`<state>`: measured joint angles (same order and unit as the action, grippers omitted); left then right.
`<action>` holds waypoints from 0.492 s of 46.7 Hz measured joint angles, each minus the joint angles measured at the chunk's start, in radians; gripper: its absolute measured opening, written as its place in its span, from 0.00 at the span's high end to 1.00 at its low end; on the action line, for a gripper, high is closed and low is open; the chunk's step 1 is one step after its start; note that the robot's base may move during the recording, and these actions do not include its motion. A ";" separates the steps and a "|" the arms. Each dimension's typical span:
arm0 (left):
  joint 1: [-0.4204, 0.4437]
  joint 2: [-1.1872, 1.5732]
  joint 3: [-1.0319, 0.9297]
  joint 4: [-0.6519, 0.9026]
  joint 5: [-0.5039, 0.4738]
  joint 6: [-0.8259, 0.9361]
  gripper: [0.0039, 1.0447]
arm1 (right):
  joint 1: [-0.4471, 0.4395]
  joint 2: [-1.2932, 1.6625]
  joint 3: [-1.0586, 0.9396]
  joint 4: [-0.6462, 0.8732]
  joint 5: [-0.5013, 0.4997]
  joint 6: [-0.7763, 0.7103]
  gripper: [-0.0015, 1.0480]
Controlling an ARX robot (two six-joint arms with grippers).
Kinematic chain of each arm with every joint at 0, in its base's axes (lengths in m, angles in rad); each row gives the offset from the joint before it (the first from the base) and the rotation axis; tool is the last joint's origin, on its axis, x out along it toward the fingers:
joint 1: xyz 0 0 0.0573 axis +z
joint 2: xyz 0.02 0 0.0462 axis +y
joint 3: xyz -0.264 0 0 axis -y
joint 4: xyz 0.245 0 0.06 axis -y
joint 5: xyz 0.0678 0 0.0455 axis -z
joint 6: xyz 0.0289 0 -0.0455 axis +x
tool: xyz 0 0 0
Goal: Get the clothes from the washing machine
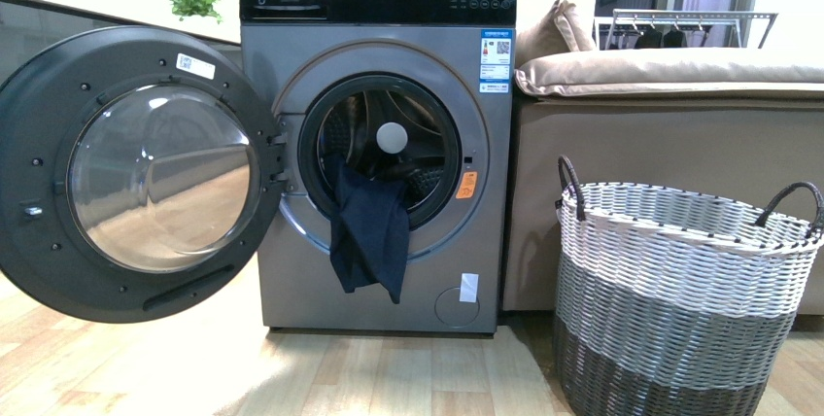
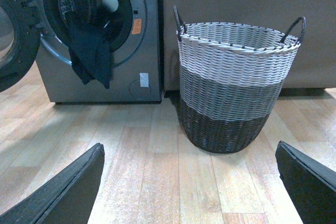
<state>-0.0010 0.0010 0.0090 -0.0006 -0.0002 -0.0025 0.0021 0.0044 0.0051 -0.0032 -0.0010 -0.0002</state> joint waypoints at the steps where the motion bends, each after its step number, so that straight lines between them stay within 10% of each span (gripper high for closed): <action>1: 0.000 0.000 0.000 0.000 0.000 0.000 0.06 | 0.000 0.000 0.000 0.000 0.000 0.000 0.07; 23: 0.000 0.000 0.000 0.000 0.000 0.000 0.06 | 0.000 0.000 0.000 0.000 0.000 0.000 0.07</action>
<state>-0.0010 0.0010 0.0090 -0.0006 -0.0002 -0.0025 0.0021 0.0044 0.0051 -0.0032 -0.0010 -0.0002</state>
